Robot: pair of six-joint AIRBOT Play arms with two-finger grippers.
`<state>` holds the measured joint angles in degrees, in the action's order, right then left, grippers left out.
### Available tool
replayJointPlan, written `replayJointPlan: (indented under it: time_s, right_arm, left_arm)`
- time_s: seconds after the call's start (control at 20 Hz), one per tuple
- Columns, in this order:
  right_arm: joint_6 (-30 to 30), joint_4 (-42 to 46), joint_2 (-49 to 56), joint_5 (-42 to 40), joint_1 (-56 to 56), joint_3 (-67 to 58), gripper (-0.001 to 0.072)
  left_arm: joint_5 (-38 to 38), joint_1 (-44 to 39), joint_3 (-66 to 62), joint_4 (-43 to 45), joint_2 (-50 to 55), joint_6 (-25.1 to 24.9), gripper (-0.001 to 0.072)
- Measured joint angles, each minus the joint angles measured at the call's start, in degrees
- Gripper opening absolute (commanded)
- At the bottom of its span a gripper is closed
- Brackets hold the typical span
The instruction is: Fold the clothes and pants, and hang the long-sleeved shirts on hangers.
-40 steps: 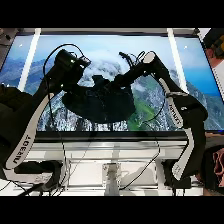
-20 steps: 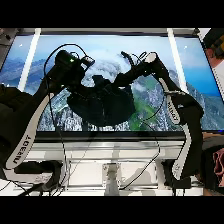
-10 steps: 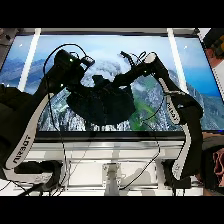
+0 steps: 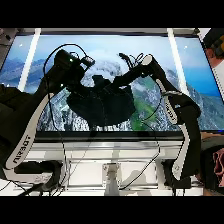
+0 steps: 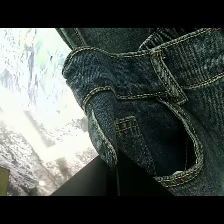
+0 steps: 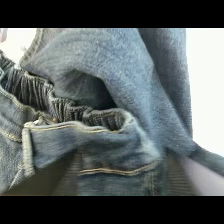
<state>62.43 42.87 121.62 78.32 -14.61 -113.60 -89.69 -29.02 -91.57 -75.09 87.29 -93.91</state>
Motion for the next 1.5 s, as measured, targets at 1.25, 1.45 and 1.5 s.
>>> replayJointPlan:
  time_s: [1.25,1.45,1.5]
  right_arm:
    - [12.9,2.3,-36.0,-16.9,20.7,-5.0,0.0014]
    - [13.0,8.7,-43.5,-24.5,21.0,-5.0,0.0013]
    - [13.0,10.1,-45.1,-26.6,21.0,-5.0,0.0014]
  left_arm:
    - [71.6,-5.6,-2.5,-20.5,-10.4,2.8,0.0025]
    - [74.3,-8.9,-7.5,-18.2,-11.3,2.4,0.0025]
    - [74.7,-9.7,-8.7,-17.7,-11.5,2.4,0.0025]
